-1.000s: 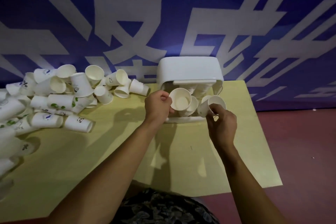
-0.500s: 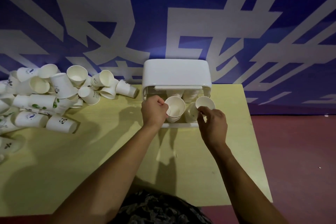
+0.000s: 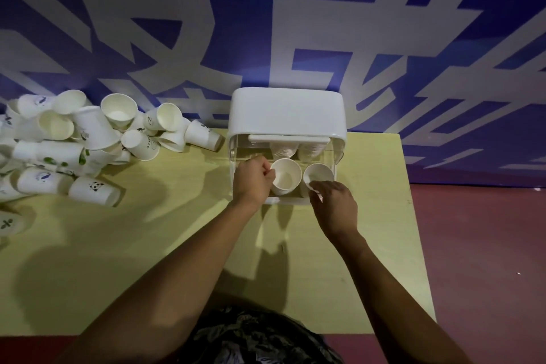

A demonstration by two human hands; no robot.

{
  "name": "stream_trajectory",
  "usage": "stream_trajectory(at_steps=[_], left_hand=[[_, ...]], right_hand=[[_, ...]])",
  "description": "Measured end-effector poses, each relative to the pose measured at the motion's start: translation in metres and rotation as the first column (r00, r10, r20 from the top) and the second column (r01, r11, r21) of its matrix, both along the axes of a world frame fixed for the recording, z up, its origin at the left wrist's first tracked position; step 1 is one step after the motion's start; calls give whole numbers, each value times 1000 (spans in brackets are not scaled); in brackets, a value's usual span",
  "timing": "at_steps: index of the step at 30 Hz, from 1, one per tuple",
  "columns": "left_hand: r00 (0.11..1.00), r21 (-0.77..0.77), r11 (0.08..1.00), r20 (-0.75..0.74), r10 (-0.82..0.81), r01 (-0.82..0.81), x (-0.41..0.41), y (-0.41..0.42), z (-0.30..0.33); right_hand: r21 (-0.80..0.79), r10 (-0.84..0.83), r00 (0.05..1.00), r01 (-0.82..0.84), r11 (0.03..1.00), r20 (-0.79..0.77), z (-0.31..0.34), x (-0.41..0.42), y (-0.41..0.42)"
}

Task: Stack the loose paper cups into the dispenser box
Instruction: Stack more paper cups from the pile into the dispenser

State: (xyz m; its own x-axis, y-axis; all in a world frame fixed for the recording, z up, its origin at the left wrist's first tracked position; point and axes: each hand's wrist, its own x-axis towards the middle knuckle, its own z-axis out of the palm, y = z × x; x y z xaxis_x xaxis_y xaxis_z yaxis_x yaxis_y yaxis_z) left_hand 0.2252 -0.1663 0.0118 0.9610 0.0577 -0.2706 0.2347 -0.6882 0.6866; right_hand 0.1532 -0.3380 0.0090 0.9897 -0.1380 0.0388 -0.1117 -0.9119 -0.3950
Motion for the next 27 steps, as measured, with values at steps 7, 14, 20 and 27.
stream_trajectory(at_steps=[7, 14, 20, 27], left_hand=[[998, 147, 989, 70, -7, -4, -25, 83, -5], [966, 283, 924, 60, 250, -256, -44, 230, -25], [929, 425, 831, 76, 361, -358, -33, 322, -33], [914, 432, 834, -52, 402, -342, 1, 370, -53]], right_hand=[[192, 155, 975, -184, 964, 156, 19, 3, 58], [248, 377, 925, -377, 892, 53, 7, 28, 151], [170, 395, 914, -377, 910, -88, -9, 65, 213], [111, 287, 935, -269, 957, -207, -26, 122, 259]])
